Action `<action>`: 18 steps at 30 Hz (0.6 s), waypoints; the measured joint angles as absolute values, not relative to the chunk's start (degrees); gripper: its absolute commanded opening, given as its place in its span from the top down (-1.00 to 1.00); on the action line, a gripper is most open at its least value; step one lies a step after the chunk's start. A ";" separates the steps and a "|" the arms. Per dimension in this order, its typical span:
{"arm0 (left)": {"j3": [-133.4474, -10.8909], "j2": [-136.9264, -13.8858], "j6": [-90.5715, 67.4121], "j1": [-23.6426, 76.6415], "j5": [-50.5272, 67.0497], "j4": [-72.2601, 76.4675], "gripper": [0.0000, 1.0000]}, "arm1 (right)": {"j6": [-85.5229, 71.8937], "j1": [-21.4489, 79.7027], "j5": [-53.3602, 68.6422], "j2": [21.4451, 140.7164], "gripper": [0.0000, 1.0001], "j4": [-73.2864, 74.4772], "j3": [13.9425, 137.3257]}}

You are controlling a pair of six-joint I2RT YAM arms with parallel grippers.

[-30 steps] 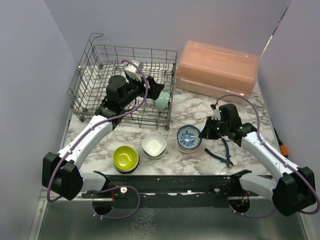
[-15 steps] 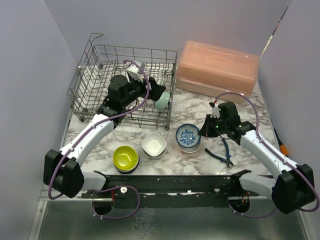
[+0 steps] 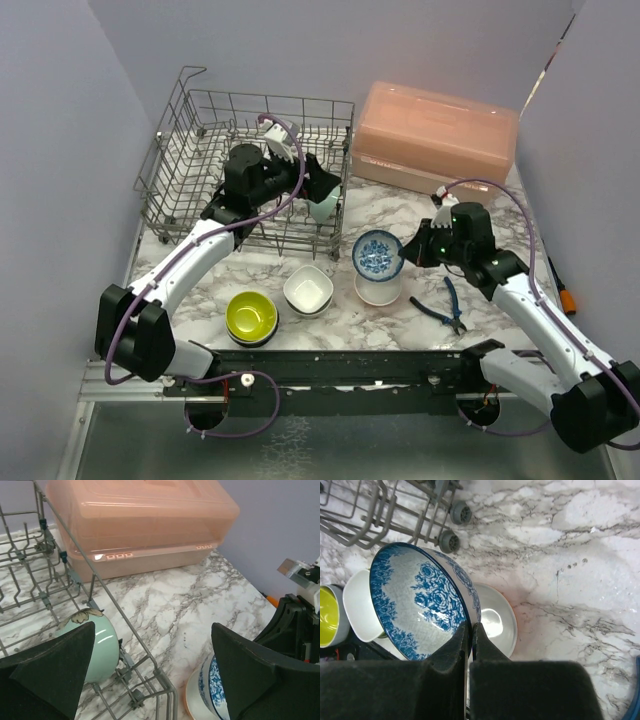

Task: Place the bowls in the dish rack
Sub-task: Pick up the bowl from the center of the board, then turn the bowl upside down on the dish rack.

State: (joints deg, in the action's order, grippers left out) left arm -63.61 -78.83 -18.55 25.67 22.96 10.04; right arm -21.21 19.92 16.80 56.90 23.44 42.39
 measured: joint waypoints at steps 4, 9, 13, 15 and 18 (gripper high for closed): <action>-64.79 -80.75 -20.03 25.67 26.04 9.98 -0.98 | -22.00 19.92 15.53 54.28 0.99 22.06 43.00; -66.43 -83.20 -21.82 25.69 31.53 9.96 -0.98 | -23.11 19.92 14.06 50.98 1.00 19.55 43.09; -67.88 -85.12 -23.05 26.46 36.36 10.02 -0.98 | -24.14 19.92 12.97 49.21 0.99 16.69 43.16; -68.51 -86.00 -23.59 27.09 38.81 10.07 -0.98 | -24.64 19.92 12.67 48.93 0.99 15.46 43.59; -69.78 -87.79 -24.88 27.99 43.16 10.17 -0.98 | -25.43 19.92 12.43 48.95 1.00 13.34 44.23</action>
State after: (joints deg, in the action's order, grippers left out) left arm -69.78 -87.79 -24.88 27.99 43.16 10.17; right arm -25.43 19.92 12.43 48.95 13.34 44.23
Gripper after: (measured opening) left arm 0.987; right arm 0.006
